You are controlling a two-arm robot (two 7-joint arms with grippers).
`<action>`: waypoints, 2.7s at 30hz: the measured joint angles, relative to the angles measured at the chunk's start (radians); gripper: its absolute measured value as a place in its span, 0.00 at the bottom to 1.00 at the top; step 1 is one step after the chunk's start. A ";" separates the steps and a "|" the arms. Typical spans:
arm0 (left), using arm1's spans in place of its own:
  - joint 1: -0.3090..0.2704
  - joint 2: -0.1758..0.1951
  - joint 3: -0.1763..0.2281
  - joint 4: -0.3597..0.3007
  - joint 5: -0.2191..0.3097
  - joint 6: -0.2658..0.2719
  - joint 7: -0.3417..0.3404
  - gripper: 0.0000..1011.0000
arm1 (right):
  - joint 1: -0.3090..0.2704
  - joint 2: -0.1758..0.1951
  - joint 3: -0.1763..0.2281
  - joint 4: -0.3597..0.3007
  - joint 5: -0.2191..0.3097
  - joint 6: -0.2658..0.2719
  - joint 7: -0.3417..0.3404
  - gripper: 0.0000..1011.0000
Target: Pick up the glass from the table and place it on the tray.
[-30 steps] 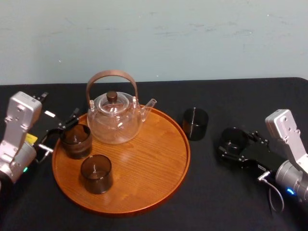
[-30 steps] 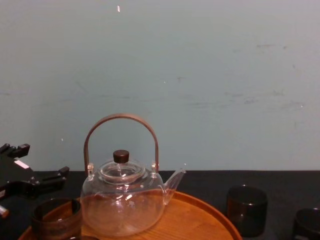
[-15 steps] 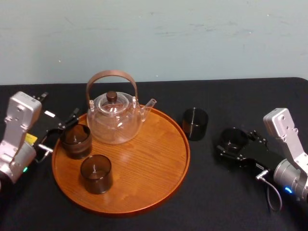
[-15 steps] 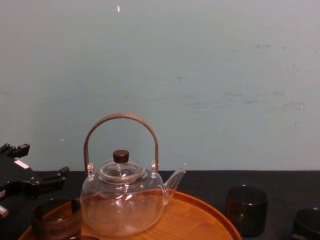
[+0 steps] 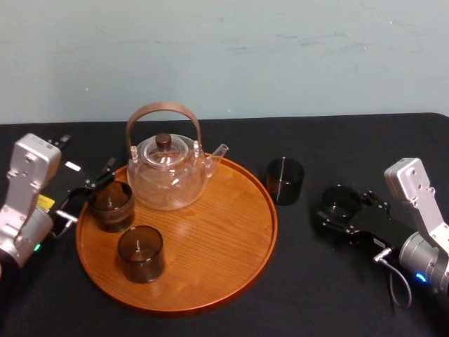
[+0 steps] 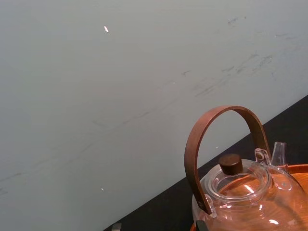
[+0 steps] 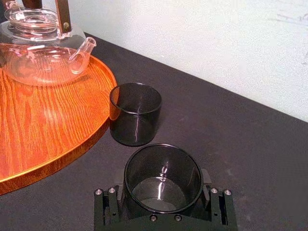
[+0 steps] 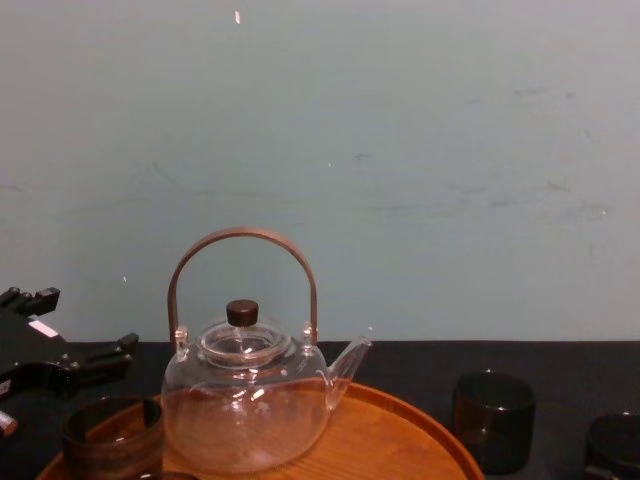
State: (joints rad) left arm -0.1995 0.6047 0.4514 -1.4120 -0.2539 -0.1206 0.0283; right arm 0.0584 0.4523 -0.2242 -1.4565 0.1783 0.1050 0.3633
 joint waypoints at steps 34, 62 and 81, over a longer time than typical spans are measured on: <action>0.000 0.000 0.000 0.000 0.000 0.000 0.000 0.99 | -0.085 0.031 -0.047 -0.199 -0.014 -0.105 0.049 0.90; 0.000 0.000 0.000 0.000 0.000 0.000 0.000 0.99 | 0.015 -0.043 -0.228 -0.157 -0.033 -0.095 0.094 0.90; 0.000 0.000 0.000 0.000 0.000 0.000 0.000 0.99 | 0.061 -0.077 -0.293 -0.096 -0.030 -0.097 0.114 0.90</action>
State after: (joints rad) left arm -0.1995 0.6047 0.4514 -1.4120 -0.2539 -0.1206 0.0283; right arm 0.1193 0.3752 -0.5172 -1.5525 0.1483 0.0084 0.4774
